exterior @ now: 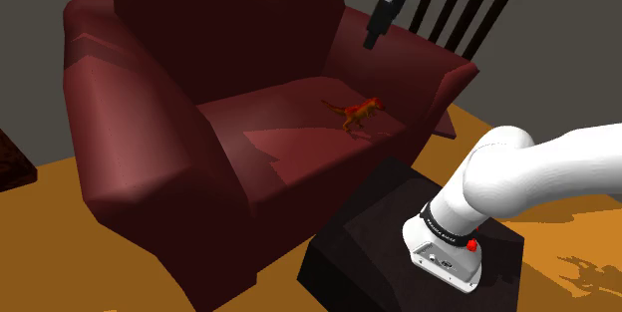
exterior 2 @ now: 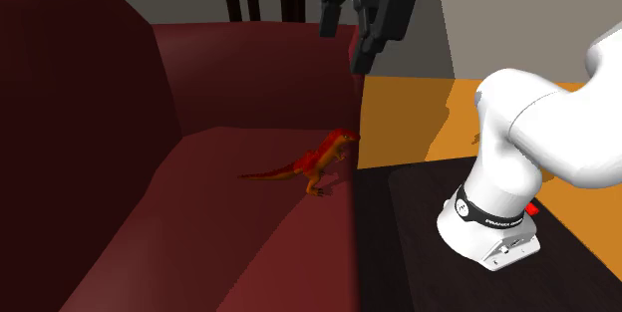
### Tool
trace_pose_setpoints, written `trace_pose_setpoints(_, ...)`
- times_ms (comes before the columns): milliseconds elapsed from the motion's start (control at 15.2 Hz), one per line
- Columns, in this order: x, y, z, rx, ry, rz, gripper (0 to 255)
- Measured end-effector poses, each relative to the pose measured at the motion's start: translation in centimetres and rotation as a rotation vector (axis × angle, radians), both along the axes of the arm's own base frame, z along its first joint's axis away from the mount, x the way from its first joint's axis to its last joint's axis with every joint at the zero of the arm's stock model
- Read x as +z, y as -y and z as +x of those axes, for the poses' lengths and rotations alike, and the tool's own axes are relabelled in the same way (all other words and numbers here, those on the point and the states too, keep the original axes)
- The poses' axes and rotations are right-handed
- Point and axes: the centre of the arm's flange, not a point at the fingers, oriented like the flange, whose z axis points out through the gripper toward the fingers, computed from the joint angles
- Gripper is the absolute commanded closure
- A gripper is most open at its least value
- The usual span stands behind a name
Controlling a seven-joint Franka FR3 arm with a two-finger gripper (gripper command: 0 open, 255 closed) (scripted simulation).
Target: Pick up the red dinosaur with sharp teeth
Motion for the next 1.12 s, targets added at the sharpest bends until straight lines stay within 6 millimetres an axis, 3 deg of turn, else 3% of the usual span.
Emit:
trace_pose_setpoints(132,-0.6,0.3,0.0,-0.002,0.000,-0.001,0)
trace_pose_setpoints(330,-3.3,1.5,-0.4,-0.012,-0.001,-0.008,0)
trace_pose_setpoints(990,-15.4,6.8,-2.1,-0.048,-0.004,-0.032,0)
trace_pose_setpoints(1122,-16.7,7.2,-2.0,-0.050,-0.004,-0.033,0)
